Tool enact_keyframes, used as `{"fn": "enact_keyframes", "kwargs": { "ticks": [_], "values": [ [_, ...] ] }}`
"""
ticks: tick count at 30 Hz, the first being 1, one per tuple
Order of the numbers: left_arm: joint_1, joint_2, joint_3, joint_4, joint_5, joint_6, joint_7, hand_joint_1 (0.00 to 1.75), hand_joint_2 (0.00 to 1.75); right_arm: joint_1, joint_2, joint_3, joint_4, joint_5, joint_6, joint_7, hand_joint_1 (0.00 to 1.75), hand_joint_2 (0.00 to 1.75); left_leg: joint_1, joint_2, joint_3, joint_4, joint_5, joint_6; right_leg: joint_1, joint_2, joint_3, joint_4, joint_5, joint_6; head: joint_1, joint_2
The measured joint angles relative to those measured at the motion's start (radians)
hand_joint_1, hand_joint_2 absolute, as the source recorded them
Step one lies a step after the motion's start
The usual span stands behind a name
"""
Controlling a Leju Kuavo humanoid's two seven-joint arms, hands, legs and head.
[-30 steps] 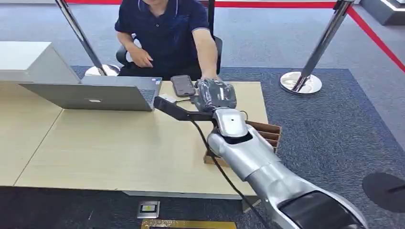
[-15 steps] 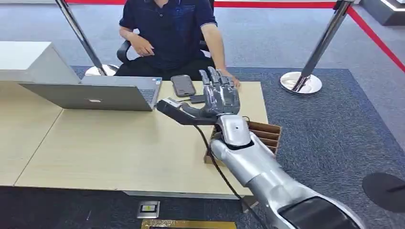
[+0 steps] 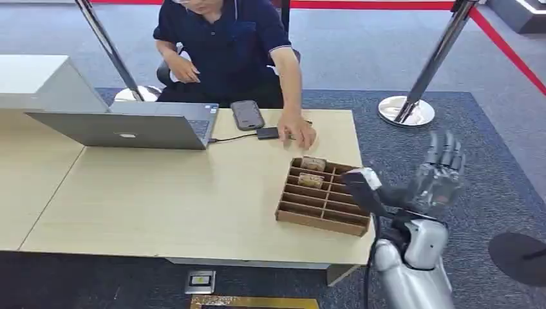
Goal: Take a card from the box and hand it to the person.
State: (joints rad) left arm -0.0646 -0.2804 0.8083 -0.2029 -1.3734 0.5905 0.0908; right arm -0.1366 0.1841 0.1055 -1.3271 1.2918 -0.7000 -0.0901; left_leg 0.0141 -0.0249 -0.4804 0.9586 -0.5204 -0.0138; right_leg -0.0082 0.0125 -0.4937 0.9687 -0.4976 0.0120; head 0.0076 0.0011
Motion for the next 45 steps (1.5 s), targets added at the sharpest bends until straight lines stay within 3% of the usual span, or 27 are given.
{"fn": "enact_keyframes", "kwargs": {
  "ticks": [2, 5, 11, 14, 17, 21, 25, 29, 30, 32, 37, 38, 45],
  "values": [
    [0.001, -0.001, 0.001, 0.0, 0.004, 0.0, 0.0, 0.0, 0.0, 0.071, 0.036, -0.147, -0.111, -0.116, -0.003, -0.148, 0.0, 0.0, 0.0, 0.0, 0.0, 0.0, 0.0, 0.0, 0.0, 0.0, 0.0, 0.0, 0.0, 0.0, 0.0, 0.0],
    [-0.001, -0.003, 0.007, 0.0, 0.014, 0.0, -0.003, 0.0, 0.0, 0.124, 0.072, -0.313, -0.199, -0.254, -0.003, -0.281, 0.0, 0.0, 0.0, 0.001, 0.0, 0.0, 0.0, 0.0, 0.0, 0.0, -0.001, 0.0, 0.0, 0.0, -0.001, 0.0],
    [-0.002, -0.009, 0.016, 0.0, 0.016, -0.004, -0.021, 0.0, 0.0, 0.181, 0.078, -0.664, -0.193, -0.64, -0.002, -0.371, 0.0, 0.0, 0.0, 0.001, 0.0, 0.0, 0.0, 0.001, 0.0, 0.0, 0.0, -0.001, 0.001, 0.001, 0.0, 0.0],
    [-0.004, -0.01, 0.016, 0.0, 0.015, -0.013, -0.028, 0.0, 0.0, 0.172, 0.039, -0.858, -0.01, -0.714, 0.01, -0.407, 0.0, 0.0, 0.0, 0.0, 0.0, 0.0, 0.0, 0.001, 0.0, 0.0, 0.002, -0.002, 0.001, 0.001, 0.0, 0.0],
    [-0.003, -0.01, 0.017, 0.0, 0.018, -0.013, -0.029, 0.0, 0.0, 0.142, -0.019, -1.024, 0.246, -0.643, 0.004, -0.348, 0.0, 0.0, 0.0, 0.001, 0.001, 0.0, 0.0, 0.001, 0.0, 0.0, 0.002, -0.002, 0.001, 0.002, 0.0, 0.0],
    [-0.005, -0.01, 0.019, 0.0, 0.02, -0.013, -0.029, 0.0, 0.0, 0.099, -0.066, -1.191, 0.55, -0.382, 0.003, -0.177, 0.0, 0.0, 0.0, 0.001, 0.001, 0.0, 0.0, 0.001, 0.0, 0.0, 0.001, -0.001, 0.001, 0.001, 0.0, 0.0],
    [-0.006, -0.01, 0.023, 0.0, 0.022, -0.013, -0.032, 0.0, 0.0, 0.073, -0.077, -1.261, 0.787, -0.234, 0.033, 0.021, 0.0, 0.0, 0.001, 0.001, 0.001, 0.0, 0.001, 0.0, 0.001, 0.0, 0.001, 0.0, 0.001, 0.001, 0.0, 0.0],
    [-0.006, -0.01, 0.024, 0.0, 0.008, -0.014, -0.042, 0.0, 0.0, 0.056, -0.065, -1.28, 0.943, -0.19, 0.157, 0.201, 0.0, 0.0, 0.001, 0.002, 0.001, -0.001, 0.001, 0.0, 0.001, 0.0, 0.001, 0.0, 0.001, 0.0, 0.0, 0.0],
    [-0.006, -0.01, 0.024, 0.0, 0.001, -0.017, -0.045, 0.0, 1.75, 0.053, -0.054, -1.282, 0.968, -0.181, 0.191, 0.234, 0.0, 0.0, 0.001, 0.002, 0.001, -0.001, 0.001, 0.0, 0.001, 0.0, 0.001, 0.0, 0.001, 0.0, 0.0, 0.0],
    [-0.006, -0.01, 0.023, 0.0, -0.009, -0.024, -0.051, 0.0, 1.75, 0.05, -0.032, -1.283, 1.008, -0.166, 0.236, 0.267, 0.0, 0.0, 0.001, 0.002, 0.001, -0.001, 0.001, -0.001, 0.001, 0.0, 0.001, 0.001, 0.001, 0.0, 0.0, 0.0],
    [-0.006, -0.01, 0.022, 0.0, -0.019, -0.058, -0.083, 0.0, 1.75, 0.044, 0.007, -1.282, 1.063, -0.127, 0.318, 0.232, 0.0, 0.0, 0.001, 0.002, 0.001, 0.0, 0.001, 0.0, 0.001, 0.0, 0.001, 0.001, 0.001, 0.0, 0.0, 0.0],
    [-0.006, -0.01, 0.021, 0.0, -0.021, -0.063, -0.088, 0.0, 1.75, 0.043, 0.007, -1.279, 1.069, -0.119, 0.328, 0.223, 0.0, 1.75, 0.001, 0.002, 0.001, 0.0, 0.001, 0.0, 0.001, 0.0, 0.001, 0.001, 0.001, 0.0, 0.0, 0.0],
    [-0.006, -0.007, 0.021, 0.0, -0.028, -0.079, -0.102, 0.0, 1.75, 0.04, 0.015, -1.234, 1.094, -0.049, 0.348, 0.156, 0.0, 1.75, 0.001, 0.002, 0.001, 0.0, 0.001, 0.0, 0.001, 0.0, 0.001, 0.0, 0.001, 0.0, 0.0, 0.0]
  ]
}}
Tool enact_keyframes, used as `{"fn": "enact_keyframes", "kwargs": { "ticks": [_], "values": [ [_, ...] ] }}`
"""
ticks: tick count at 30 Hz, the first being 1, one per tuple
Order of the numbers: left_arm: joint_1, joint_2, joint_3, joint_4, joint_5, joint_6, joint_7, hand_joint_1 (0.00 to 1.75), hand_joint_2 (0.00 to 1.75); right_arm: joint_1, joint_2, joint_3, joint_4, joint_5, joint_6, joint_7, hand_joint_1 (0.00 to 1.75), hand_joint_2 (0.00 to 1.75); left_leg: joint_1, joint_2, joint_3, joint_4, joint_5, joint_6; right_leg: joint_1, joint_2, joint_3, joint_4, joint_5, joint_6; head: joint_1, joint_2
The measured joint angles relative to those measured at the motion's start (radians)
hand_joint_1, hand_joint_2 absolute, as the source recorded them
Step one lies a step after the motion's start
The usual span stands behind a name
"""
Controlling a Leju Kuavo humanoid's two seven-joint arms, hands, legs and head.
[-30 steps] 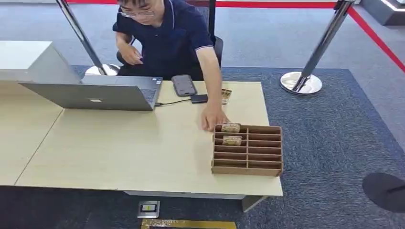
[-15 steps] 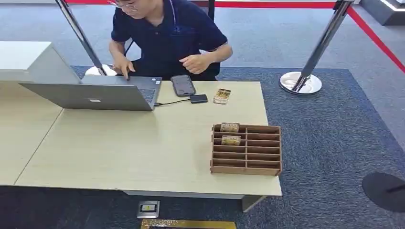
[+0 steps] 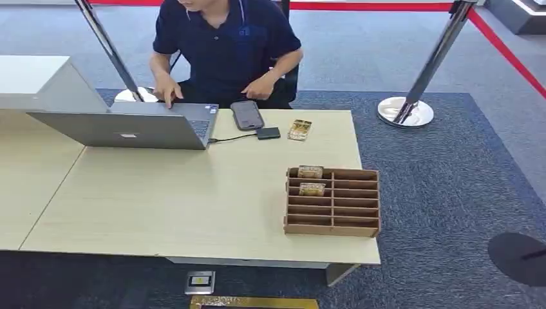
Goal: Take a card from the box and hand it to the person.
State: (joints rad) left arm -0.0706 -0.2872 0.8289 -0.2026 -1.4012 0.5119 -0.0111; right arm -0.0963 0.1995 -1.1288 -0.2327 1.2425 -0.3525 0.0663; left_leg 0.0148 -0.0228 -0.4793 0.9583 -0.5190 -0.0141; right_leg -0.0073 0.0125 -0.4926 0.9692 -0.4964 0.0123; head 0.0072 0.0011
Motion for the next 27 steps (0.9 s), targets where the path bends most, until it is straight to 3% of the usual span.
{"fn": "enact_keyframes", "kwargs": {
  "ticks": [10, 27],
  "values": [
    [0.02, 0.038, -0.079, -0.001, 0.182, -0.063, -0.001, 0.0, 1.75, 0.02, -0.024, 0.16, -0.001, -0.143, 0.054, -0.019, 0.0, 1.75, 0.0, 0.0, 0.0, 0.0, 0.0, 0.0, 0.0, 0.0, 0.0, 0.0, 0.0, 0.0, 0.0, 0.0],
    [0.082, 0.117, -0.3, -0.047, 0.571, -0.206, 0.001, 0.0, 1.75, 0.088, -0.081, 0.455, -0.03, -0.493, 0.148, -0.034, 0.0, 1.75, 0.0, 0.0, 0.0, 0.0, 0.0, 0.0, 0.0, 0.0, -0.001, 0.0, 0.0, 0.0, 0.0, 0.0]
  ]
}}
